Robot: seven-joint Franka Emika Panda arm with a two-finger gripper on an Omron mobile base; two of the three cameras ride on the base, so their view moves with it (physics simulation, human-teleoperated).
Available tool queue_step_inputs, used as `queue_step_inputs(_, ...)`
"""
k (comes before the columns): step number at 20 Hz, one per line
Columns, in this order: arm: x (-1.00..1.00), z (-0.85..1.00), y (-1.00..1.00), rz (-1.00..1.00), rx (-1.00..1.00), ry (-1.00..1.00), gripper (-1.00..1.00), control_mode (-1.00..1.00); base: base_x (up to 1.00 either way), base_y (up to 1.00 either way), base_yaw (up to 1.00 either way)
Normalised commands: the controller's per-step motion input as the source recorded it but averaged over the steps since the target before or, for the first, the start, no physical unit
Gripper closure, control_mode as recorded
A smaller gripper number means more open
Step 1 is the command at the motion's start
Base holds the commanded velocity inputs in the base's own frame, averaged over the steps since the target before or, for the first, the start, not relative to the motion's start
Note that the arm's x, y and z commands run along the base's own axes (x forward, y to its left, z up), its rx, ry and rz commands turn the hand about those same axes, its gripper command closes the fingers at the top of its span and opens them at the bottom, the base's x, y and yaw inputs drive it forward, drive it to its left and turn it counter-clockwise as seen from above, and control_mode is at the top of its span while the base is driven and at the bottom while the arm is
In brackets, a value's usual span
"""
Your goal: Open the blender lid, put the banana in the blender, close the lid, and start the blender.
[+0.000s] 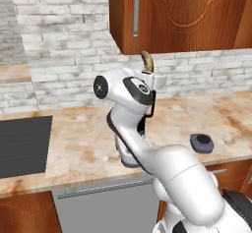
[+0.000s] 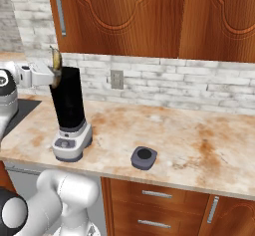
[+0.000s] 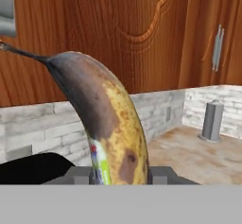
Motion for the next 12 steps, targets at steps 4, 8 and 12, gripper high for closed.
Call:
queue_step_inputs(4,0.14,0.92,0.00,0.00,-0.03,-0.05,1.00,-1.00,0.00,0.00,0.00)
queue_step_inputs(8,0.23,0.51,0.00,0.00,-0.03,-0.07,1.00,-1.00,0.00,0.00,0.00)
queue_step_inputs(12,0.32,-0.15,0.00,0.00,-0.01,-0.02,1.00,-1.00,0.00,0.00,0.00)
